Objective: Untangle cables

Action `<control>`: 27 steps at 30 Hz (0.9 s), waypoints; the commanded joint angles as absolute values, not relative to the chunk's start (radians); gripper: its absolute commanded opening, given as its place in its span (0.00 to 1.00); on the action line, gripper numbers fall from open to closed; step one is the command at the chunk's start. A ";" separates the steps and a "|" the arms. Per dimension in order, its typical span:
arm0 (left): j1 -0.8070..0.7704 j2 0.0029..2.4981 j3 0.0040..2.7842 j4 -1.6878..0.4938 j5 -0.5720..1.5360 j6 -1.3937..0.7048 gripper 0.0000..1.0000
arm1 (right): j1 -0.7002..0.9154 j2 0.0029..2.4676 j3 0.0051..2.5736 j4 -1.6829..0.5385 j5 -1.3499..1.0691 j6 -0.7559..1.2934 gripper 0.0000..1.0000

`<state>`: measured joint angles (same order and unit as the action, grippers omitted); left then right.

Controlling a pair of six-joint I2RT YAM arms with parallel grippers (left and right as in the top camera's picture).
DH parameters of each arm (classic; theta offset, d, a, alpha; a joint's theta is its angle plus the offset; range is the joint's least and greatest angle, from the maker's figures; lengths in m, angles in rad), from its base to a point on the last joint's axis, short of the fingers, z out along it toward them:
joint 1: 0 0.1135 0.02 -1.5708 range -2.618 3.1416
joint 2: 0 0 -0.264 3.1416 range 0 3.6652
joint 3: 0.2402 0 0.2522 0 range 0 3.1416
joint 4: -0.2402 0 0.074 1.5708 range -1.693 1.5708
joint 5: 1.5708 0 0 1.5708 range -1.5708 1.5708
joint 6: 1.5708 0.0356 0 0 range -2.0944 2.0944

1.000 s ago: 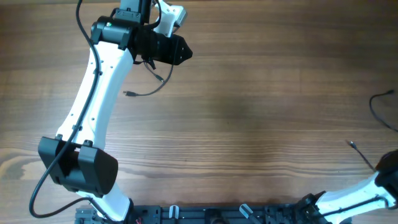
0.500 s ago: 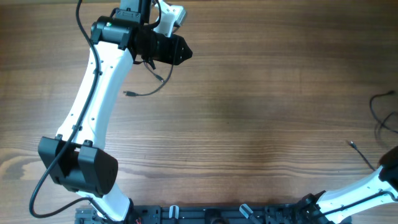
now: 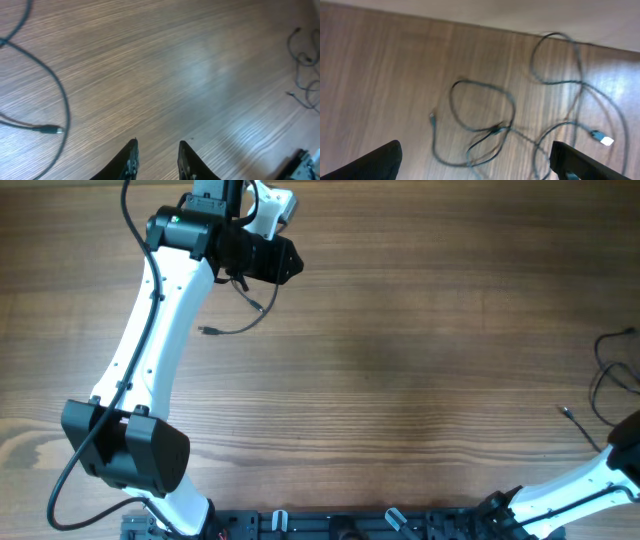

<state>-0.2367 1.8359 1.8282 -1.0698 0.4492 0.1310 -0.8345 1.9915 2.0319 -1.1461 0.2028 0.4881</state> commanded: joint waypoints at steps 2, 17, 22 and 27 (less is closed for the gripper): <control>-0.239 1.827 1.844 -1.063 0.329 0.148 0.27 | -0.718 1.913 2.051 -1.158 0.147 0.444 0.99; -0.115 1.774 1.844 -0.972 0.035 -0.064 0.57 | -0.051 1.907 2.051 -1.138 0.128 0.228 1.00; 0.004 1.775 1.844 -0.973 0.036 -0.065 0.58 | 0.120 1.908 2.049 -1.090 0.115 0.204 1.00; 0.080 1.775 1.844 -0.978 0.036 -0.065 0.58 | 0.224 1.938 2.034 -1.036 0.047 0.184 1.00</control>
<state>0.0490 1.8023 1.8282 -0.9764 0.0486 -0.0513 0.1791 1.9293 2.0319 -1.0527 0.0978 0.2054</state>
